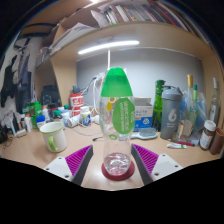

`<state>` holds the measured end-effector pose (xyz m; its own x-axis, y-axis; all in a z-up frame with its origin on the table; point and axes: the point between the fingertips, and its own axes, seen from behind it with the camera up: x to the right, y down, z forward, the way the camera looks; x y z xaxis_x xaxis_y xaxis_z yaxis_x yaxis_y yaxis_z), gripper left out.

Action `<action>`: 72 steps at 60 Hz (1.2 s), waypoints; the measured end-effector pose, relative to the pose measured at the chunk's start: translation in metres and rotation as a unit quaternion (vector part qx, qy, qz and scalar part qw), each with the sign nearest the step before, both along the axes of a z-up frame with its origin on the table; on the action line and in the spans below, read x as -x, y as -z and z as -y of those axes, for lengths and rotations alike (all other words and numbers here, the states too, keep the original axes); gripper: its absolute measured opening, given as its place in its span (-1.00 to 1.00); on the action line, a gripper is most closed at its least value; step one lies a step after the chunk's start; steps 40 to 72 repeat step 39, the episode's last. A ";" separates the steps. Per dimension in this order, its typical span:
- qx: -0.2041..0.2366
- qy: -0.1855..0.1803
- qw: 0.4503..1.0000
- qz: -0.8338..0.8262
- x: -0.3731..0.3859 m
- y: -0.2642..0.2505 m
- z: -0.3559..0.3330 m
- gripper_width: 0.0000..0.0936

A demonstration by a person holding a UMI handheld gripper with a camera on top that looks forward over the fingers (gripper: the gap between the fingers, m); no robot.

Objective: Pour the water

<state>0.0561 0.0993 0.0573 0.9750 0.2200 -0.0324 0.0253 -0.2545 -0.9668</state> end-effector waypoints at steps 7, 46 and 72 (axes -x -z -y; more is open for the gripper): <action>-0.013 0.005 1.000 -0.001 -0.006 -0.015 0.042 0.81; -0.084 0.028 0.994 -0.071 -0.033 -0.099 0.304 0.80; -0.084 0.028 0.994 -0.071 -0.033 -0.099 0.304 0.80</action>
